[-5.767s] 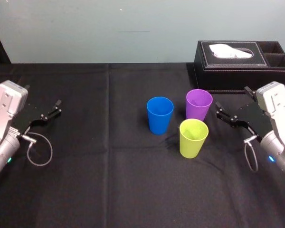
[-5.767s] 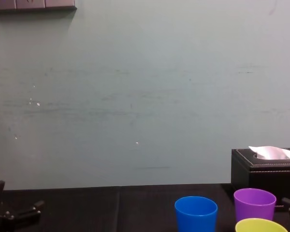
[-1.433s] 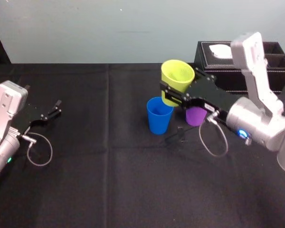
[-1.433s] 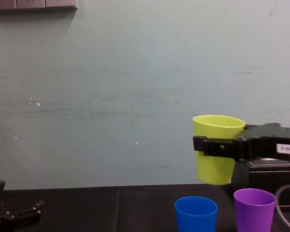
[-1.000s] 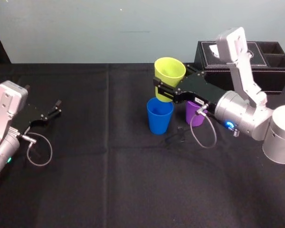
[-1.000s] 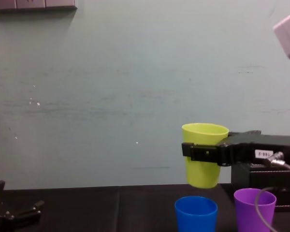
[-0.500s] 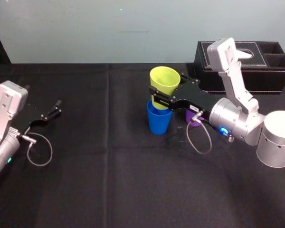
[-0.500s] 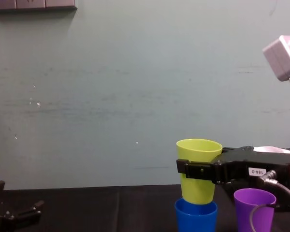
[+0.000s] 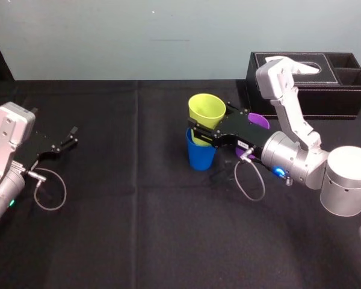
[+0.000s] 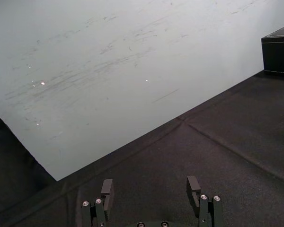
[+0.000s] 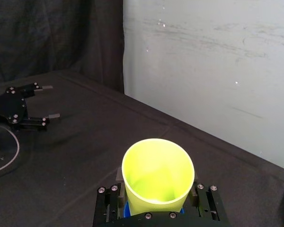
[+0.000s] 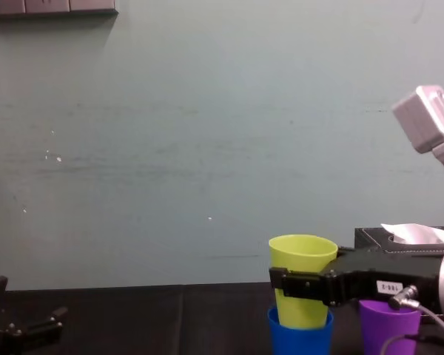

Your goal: Stack the three plastic cups sequentially using one hand.

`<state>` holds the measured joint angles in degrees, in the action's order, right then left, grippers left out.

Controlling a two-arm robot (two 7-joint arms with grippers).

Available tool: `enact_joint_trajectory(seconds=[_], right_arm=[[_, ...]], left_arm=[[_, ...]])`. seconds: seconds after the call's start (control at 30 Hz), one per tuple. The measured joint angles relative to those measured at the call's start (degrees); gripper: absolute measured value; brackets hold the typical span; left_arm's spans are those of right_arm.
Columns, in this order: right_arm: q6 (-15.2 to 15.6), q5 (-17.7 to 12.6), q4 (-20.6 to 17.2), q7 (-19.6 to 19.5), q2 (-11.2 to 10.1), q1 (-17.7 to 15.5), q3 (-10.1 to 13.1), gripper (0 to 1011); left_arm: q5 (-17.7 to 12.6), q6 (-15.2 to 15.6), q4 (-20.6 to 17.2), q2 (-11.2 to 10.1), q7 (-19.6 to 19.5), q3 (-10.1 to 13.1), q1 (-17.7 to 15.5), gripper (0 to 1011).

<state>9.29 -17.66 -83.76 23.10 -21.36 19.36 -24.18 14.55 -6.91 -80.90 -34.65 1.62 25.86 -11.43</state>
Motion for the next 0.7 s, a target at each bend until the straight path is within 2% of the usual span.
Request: enact_joint_trajectory(seconds=[0.17, 0.47, 0.7], right_arm=[[-0.61, 0.62, 1.68, 0.03, 0.45, 0.27, -0.35, 737], [-0.57, 0.55, 1.51, 0.02, 0.41, 0.23, -0.28, 741], [-0.51, 0.49, 1.37, 0.00, 0.39, 0.20, -0.23, 911]], left_arm=[[0.00, 0.00, 0.00, 0.00, 0.00, 0.00, 0.00, 1011], [0.00, 0.00, 0.00, 0.00, 0.00, 0.00, 0.00, 1011], [0.00, 0.00, 0.00, 0.00, 0.00, 0.00, 0.00, 1011]])
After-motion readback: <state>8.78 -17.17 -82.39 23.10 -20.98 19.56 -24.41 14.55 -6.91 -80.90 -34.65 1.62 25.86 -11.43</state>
